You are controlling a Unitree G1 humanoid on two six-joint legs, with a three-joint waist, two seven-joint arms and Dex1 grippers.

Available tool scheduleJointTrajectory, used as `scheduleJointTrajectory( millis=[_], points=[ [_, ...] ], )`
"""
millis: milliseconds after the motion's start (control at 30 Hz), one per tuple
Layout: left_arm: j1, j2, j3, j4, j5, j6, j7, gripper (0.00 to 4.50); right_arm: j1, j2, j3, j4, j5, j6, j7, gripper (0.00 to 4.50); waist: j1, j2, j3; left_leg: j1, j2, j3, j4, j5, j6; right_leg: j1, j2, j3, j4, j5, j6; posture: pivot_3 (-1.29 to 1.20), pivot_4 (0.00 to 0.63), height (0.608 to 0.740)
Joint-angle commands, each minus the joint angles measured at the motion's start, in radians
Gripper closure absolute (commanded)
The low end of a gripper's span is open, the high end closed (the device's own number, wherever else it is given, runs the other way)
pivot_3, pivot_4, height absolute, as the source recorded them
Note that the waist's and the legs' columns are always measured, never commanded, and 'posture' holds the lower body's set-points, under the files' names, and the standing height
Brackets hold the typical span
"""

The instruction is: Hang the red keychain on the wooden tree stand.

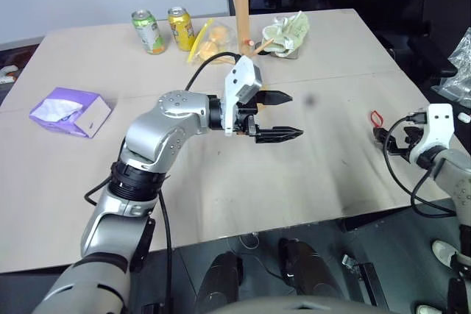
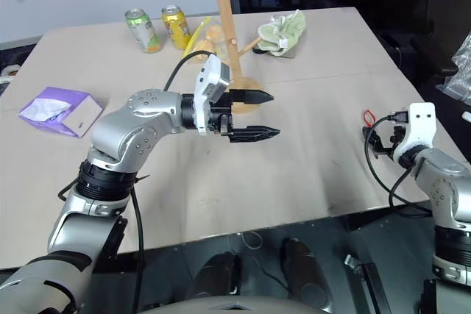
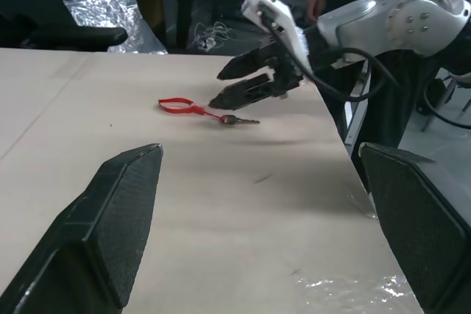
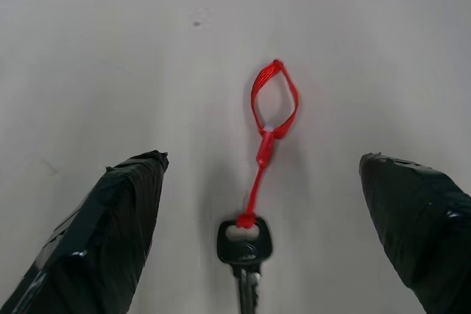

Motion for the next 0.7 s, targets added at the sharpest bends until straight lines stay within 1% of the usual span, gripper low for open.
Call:
scheduleJointTrajectory(
  millis=[33, 333, 600, 700],
  points=[
    [-0.010, -0.009, 0.017, -0.033, -0.004, 0.011, -0.003, 0.08, -0.036, 0.019, -0.012, 0.040, -0.018, -0.047, 0.003, 0.00, 0.000, 0.000, 0.000, 0.000, 0.000, 0.000, 0.000, 0.000, 0.000, 0.000, 0.000, 0.000, 0.000, 0.000, 0.000, 0.00, 0.150, 0.740],
    [-0.031, -0.031, 0.024, -0.033, -0.006, 0.030, -0.002, 0.08, -0.096, 0.030, 0.046, 0.264, -0.119, -0.224, 0.075, 0.00, -0.002, 0.000, 0.000, 0.001, 0.000, 0.001, 0.000, 0.000, 0.000, 0.000, 0.000, 0.001, 0.000, 0.000, 0.000, 0.00, 0.150, 0.740],
    [-0.029, -0.032, 0.025, -0.026, 0.020, 0.022, -0.003, 0.08, -0.135, 0.041, 0.045, 0.378, -0.132, -0.282, 0.144, 0.00, -0.005, 0.000, 0.000, 0.002, 0.000, 0.002, 0.000, 0.000, 0.000, 0.001, 0.000, 0.002, 0.000, 0.000, 0.001, 0.00, 0.150, 0.740],
    [-0.031, -0.034, 0.032, -0.034, 0.013, 0.035, 0.000, 0.00, -0.131, 0.042, 0.041, 0.379, -0.131, -0.282, 0.159, 0.83, -0.006, 0.000, 0.000, 0.003, 0.000, 0.004, 0.000, 0.000, 0.000, 0.001, 0.000, 0.004, 0.000, 0.000, 0.001, 0.00, 0.150, 0.740]
  ],
)
